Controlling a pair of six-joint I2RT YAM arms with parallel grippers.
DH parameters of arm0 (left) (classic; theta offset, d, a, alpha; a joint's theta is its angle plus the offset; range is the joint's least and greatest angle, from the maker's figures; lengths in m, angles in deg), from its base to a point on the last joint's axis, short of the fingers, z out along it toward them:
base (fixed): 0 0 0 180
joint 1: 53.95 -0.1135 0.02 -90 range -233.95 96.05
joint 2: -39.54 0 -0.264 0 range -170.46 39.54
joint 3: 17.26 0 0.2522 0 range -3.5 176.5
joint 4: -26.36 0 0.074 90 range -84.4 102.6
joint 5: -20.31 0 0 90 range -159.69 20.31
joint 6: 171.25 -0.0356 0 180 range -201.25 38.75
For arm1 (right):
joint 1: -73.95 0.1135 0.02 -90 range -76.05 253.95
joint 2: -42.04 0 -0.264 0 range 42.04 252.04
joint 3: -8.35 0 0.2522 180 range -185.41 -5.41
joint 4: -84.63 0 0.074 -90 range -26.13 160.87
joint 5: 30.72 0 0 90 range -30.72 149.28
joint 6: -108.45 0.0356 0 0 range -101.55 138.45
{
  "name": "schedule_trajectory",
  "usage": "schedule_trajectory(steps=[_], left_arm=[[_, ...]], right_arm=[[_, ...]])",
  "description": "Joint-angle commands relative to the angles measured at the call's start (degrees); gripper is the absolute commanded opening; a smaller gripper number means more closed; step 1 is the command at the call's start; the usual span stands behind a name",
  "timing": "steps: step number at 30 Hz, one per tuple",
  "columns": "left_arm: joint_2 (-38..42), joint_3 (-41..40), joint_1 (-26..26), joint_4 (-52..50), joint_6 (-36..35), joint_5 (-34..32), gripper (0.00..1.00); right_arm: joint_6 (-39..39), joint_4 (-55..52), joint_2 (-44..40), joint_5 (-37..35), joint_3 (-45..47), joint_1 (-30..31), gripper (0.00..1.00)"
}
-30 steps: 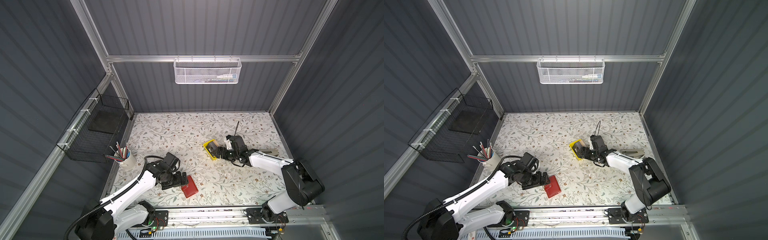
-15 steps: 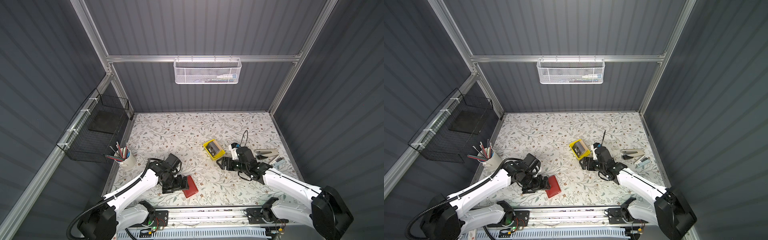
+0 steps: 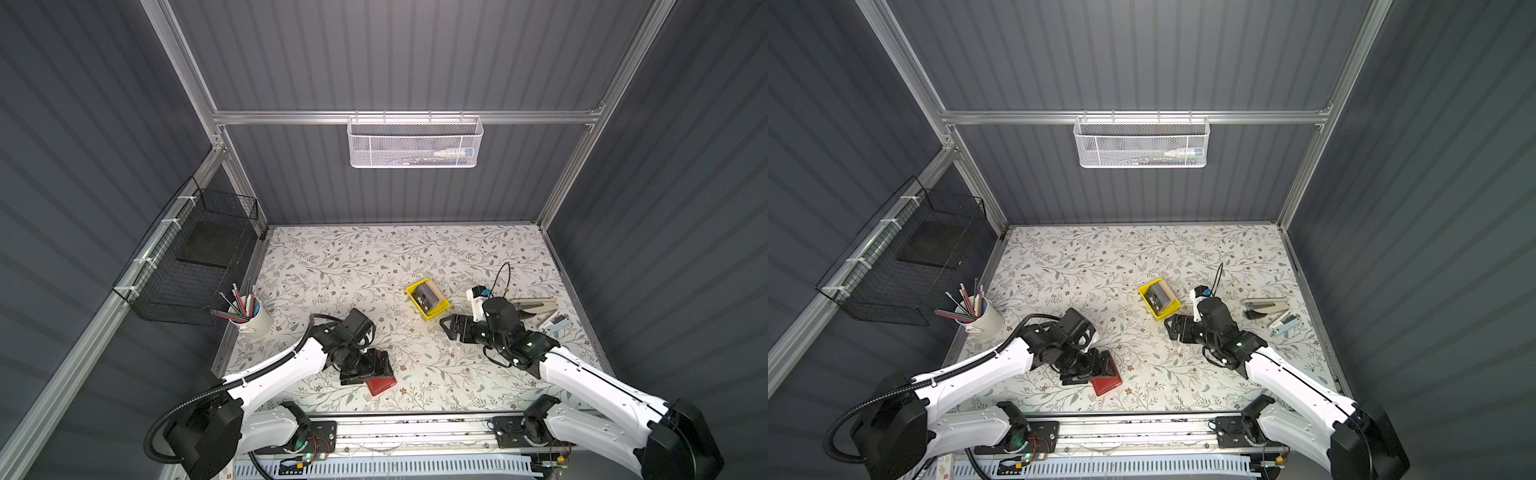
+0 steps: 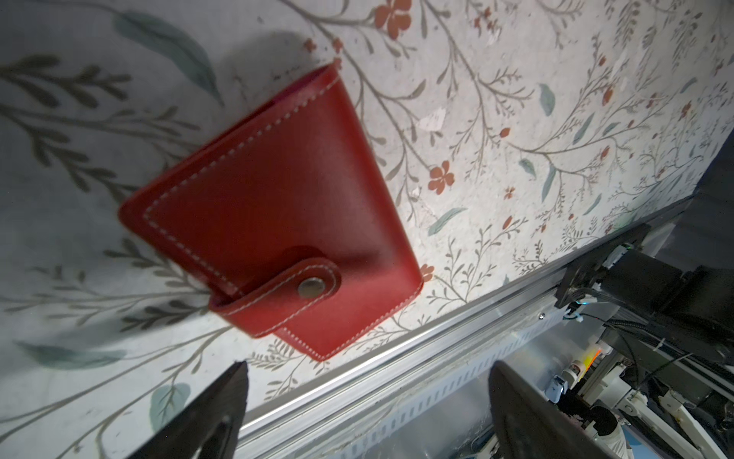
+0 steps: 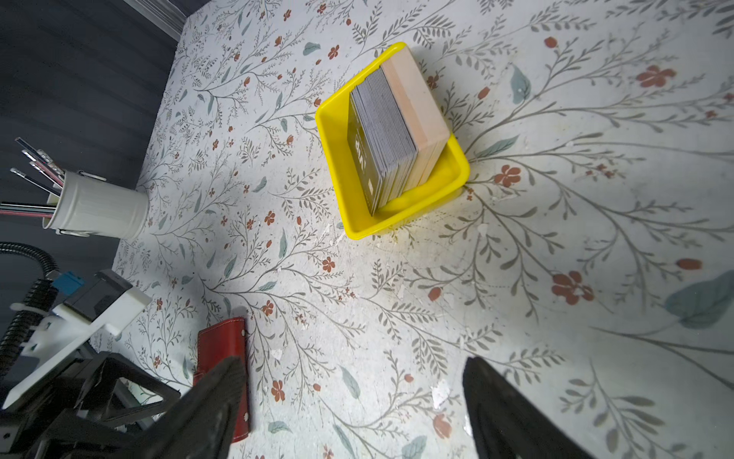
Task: Insert credit cards into a card holder
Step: Move the card holder to the center of the table.
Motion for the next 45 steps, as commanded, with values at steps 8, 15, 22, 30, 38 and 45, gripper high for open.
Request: schedule_trajectory(steps=[8, 15, 22, 30, 38, 45], left_arm=[[-0.8, -3.0, 1.2, 12.9, 4.2, 0.1, 0.94], [0.0, -4.7, 1.3, 20.1, 4.2, -2.1, 0.94], [1.4, -7.2, 1.3, 25.3, 4.5, -5.2, 0.93], [2.1, -8.0, 1.3, 26.0, 6.2, -7.9, 0.92], [3.9, -8.5, 1.4, 25.3, 7.5, -9.9, 0.91], [1.7, -5.4, 1.6, 20.0, 4.2, -7.5, 0.9]], right_arm=[[-0.5, -2.1, -5.0, -1.6, 3.3, 0.2, 0.89], [-0.5, -2.5, -7.0, -1.8, 3.9, 0.4, 0.9], [0.5, -0.6, -7.2, -1.8, 4.9, 2.5, 0.9], [-1.2, 0.3, -4.9, -1.5, 4.9, 3.8, 0.92], [-3.1, 0.1, -3.4, -0.1, 4.3, 3.8, 0.92], [-2.4, -1.4, -4.7, 1.5, 3.0, 4.0, 0.92]])
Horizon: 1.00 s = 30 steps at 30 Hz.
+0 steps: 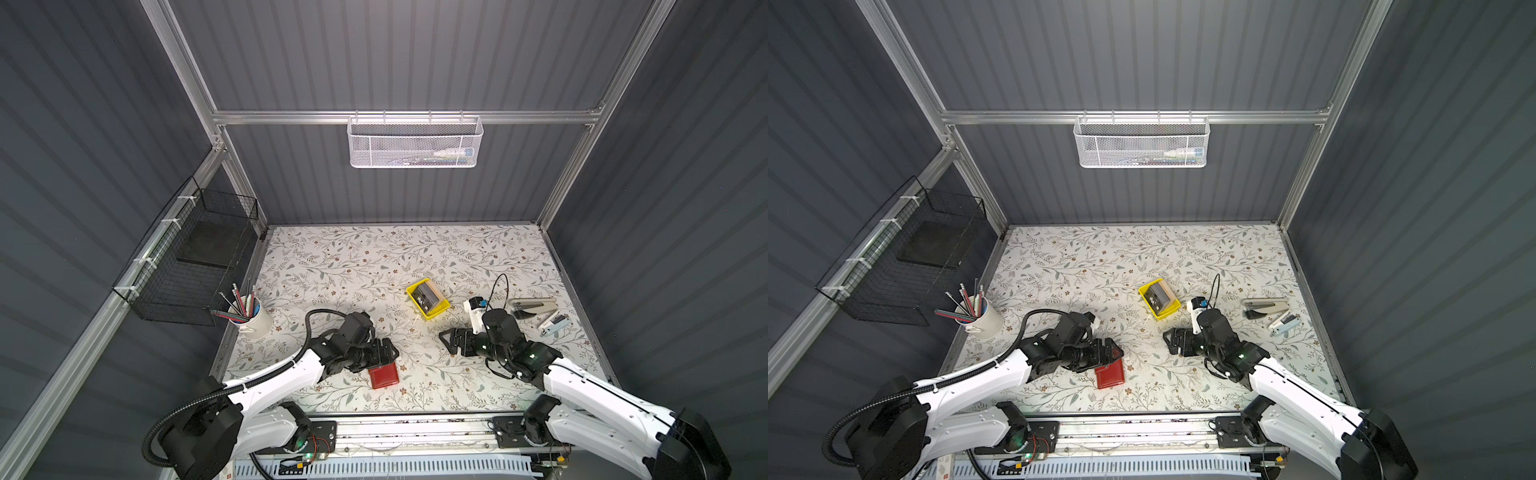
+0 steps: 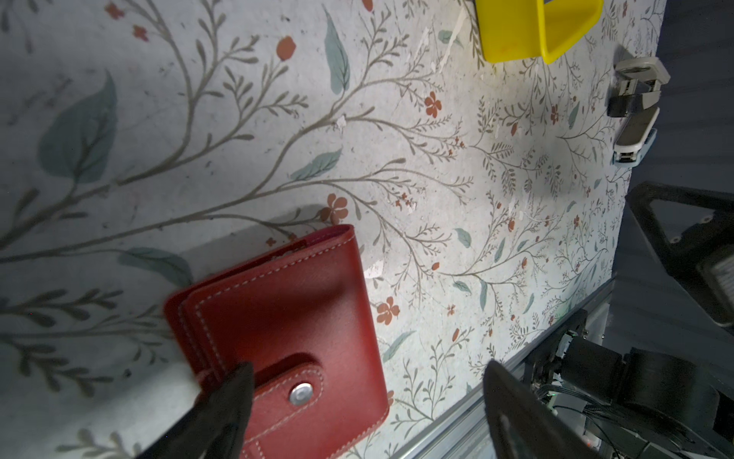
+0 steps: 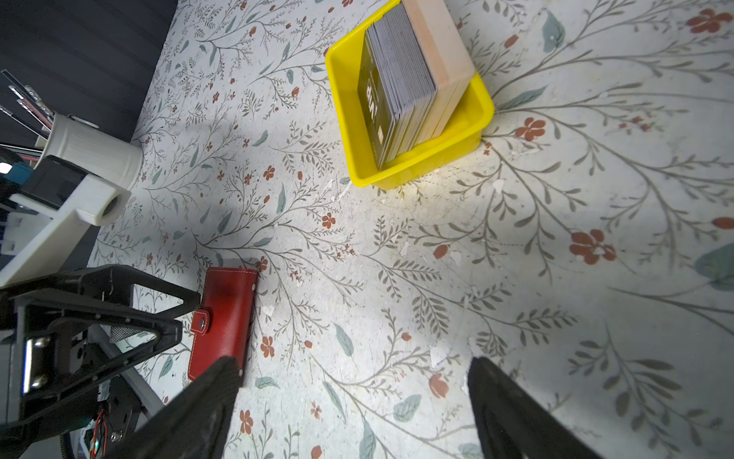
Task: Insert credit cards into a card holder
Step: Move the card holder to the center of the table.
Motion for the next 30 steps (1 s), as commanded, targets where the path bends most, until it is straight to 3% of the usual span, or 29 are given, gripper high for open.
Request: schedule_trajectory(steps=[1, 8, 11, 15, 24, 30], left_arm=[[-1.2, 2.4, 0.3, -3.0, -2.7, 1.7, 0.9], [-6.3, 5.9, 0.3, -5.9, -7.9, 4.3, 0.9], [-7.1, 8.7, 0.4, -11.1, -9.5, 1.8, 0.9], [-3.0, 10.4, 0.4, -17.0, -11.6, -1.9, 0.91], [0.8, 9.7, 0.4, -27.5, -11.6, -3.3, 0.88], [1.3, 6.7, 0.4, -27.4, -10.7, -1.8, 0.86]], right_arm=[[-0.2, -0.8, -1.0, 0.8, -1.4, 0.5, 0.92], [2.0, -0.9, -0.5, -1.1, -2.5, 1.2, 0.92], [2.9, -1.7, -0.1, -2.4, -3.3, 2.5, 0.91], [2.7, -0.5, 2.0, -3.1, -3.2, 4.1, 0.91], [1.8, 3.0, 4.5, -5.6, -3.7, 6.2, 0.91], [0.7, 2.8, 4.8, -6.8, -3.8, 6.4, 0.92]])
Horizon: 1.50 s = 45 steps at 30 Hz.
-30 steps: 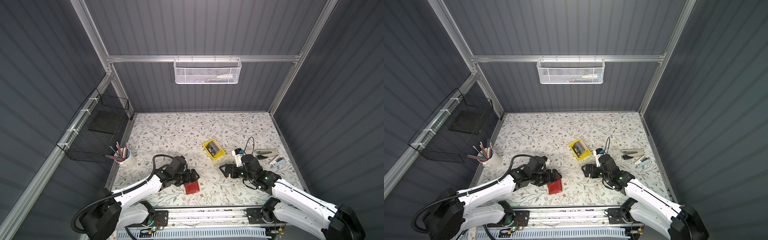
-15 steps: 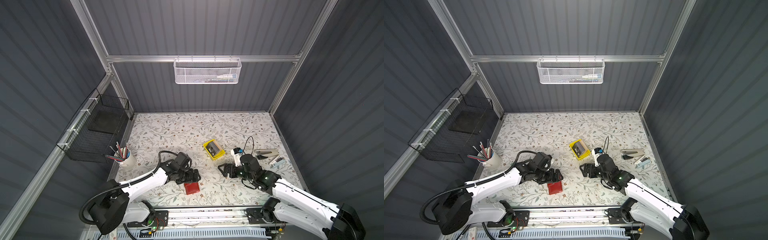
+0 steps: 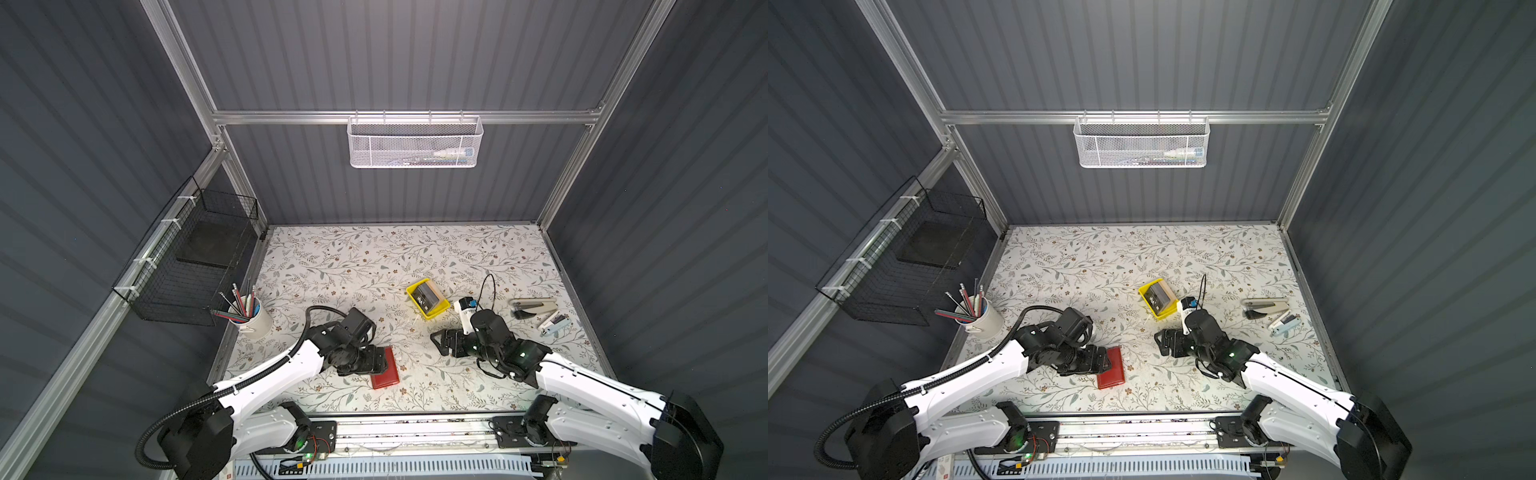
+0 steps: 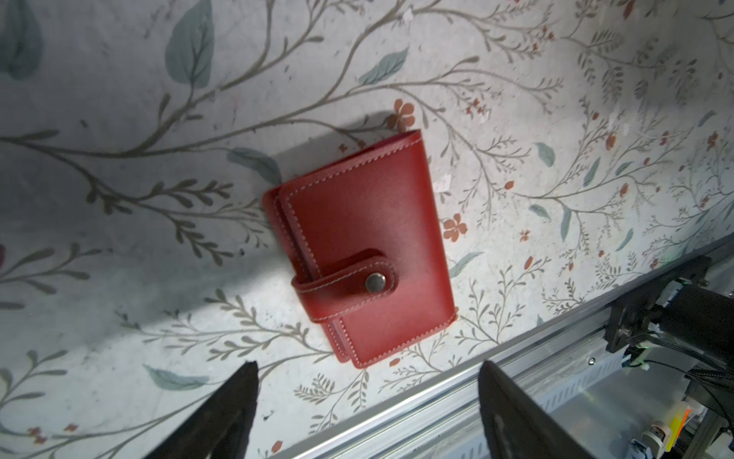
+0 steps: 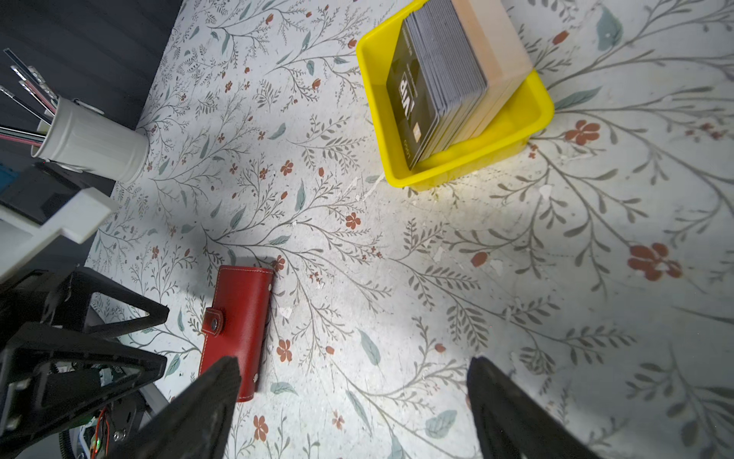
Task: Insert credit cards into a card holder
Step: Move the card holder to the center of the table, then rotate the card holder at the center of the table.
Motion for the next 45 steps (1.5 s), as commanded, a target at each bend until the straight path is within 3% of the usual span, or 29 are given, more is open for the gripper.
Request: schedule_trajectory(steps=[1, 12, 24, 34, 38, 45], left_arm=[[0.5, -2.2, 0.3, -1.5, -0.3, 1.5, 0.86], [-6.8, -4.0, 0.5, 16.6, 1.7, 11.9, 0.85], [-18.4, 0.1, 1.3, 37.5, 4.6, 12.9, 0.84], [-17.6, 4.3, 1.3, 38.9, 0.6, 11.1, 0.85], [-15.5, 5.1, -0.1, 33.1, -3.5, 9.0, 0.85], [-12.7, 1.2, -5.2, 35.9, -3.1, 11.4, 0.86]], right_arm=[[-1.4, 0.1, 0.2, -2.7, -1.3, 0.3, 0.92], [0.3, 0.0, -0.5, -5.6, -0.7, 0.3, 0.93], [1.9, -1.8, -3.7, -4.7, -0.4, 0.4, 0.92], [4.9, -6.8, -8.0, -7.2, 0.1, 2.0, 0.87], [7.0, -8.9, -8.1, -9.3, -0.3, 4.6, 0.81], [12.4, -7.1, -3.6, -6.9, -0.5, 9.4, 0.65]])
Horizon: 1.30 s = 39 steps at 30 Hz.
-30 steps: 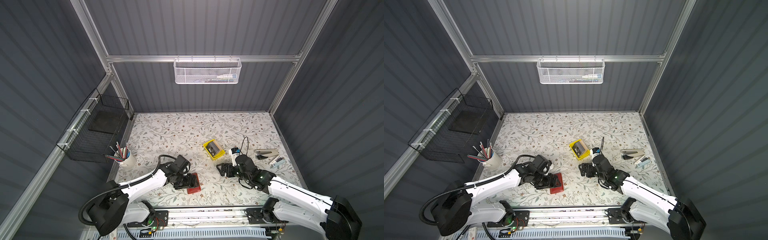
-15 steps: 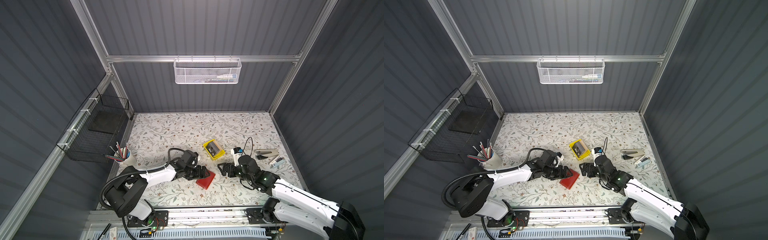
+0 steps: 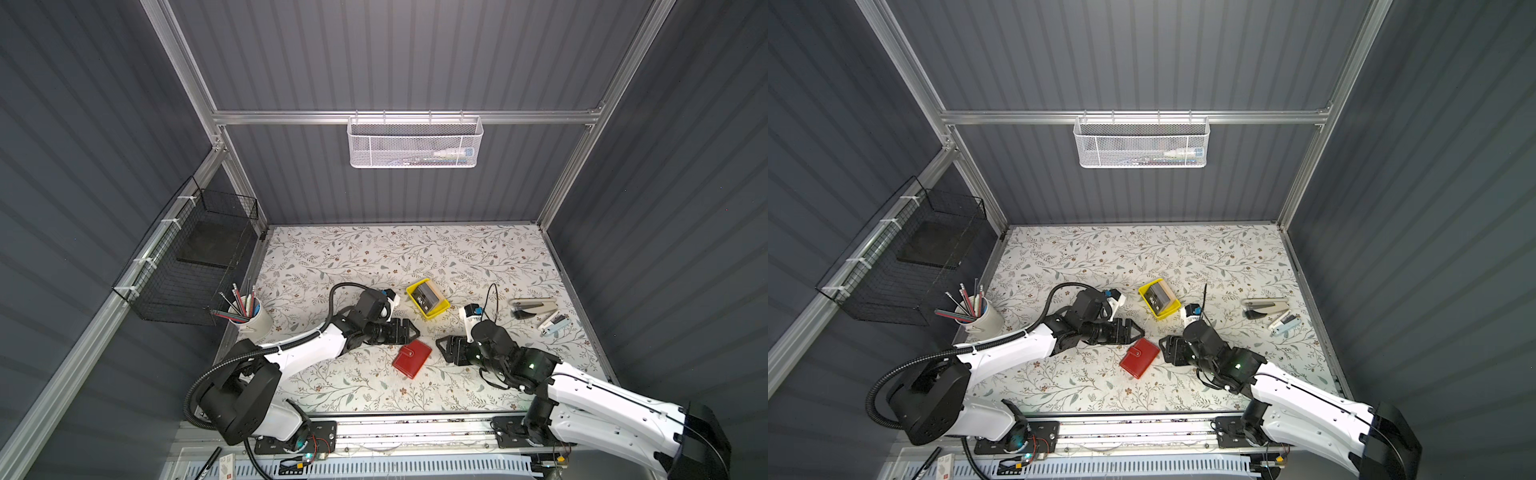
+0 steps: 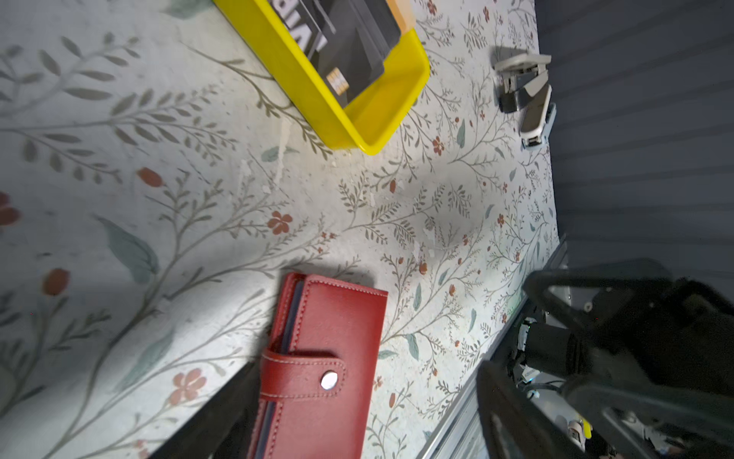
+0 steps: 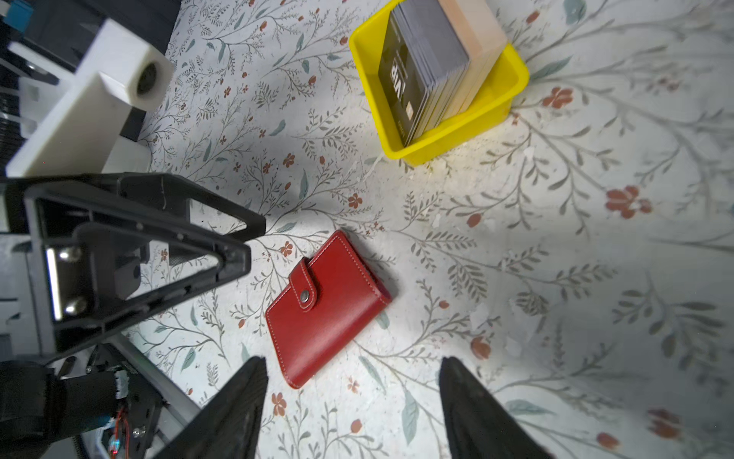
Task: Insert credit cards into a card holder
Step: Rotate the card holder at the center of the table.
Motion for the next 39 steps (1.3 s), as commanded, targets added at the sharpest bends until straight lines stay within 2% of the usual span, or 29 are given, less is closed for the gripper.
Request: schedule_trajectory(steps=[1, 6, 13, 15, 20, 28, 39], left_arm=[[3.4, -2.8, -2.0, 0.8, -0.8, 1.1, 0.86], [9.7, -6.4, -3.4, 2.1, -0.6, -0.9, 0.86], [14.5, -8.2, -4.0, 2.1, -0.2, -2.4, 0.85], [15.9, -8.6, -4.2, 1.8, -0.5, -4.6, 0.84], [17.8, -9.3, -4.5, 0.4, -0.9, -5.5, 0.84], [20.4, -10.1, -4.5, -1.2, -1.9, -7.2, 0.84], [19.5, -10.7, -4.5, -1.3, -2.0, -5.6, 0.84]], right_arm=[[3.9, 0.4, 3.1, 1.4, -0.7, 1.5, 0.63], [7.7, 5.0, 11.2, 5.1, -2.1, 2.7, 0.53], [11.7, 3.3, 21.4, 3.7, -7.1, 2.6, 0.42], [12.3, 4.0, 23.1, 4.0, -7.6, 2.5, 0.41], [13.2, 4.8, 26.4, 5.2, -8.8, 2.2, 0.4], [16.4, 1.3, 28.3, 3.6, -9.9, 2.1, 0.39], [13.2, 4.3, 33.8, 6.1, -14.6, -1.0, 0.38]])
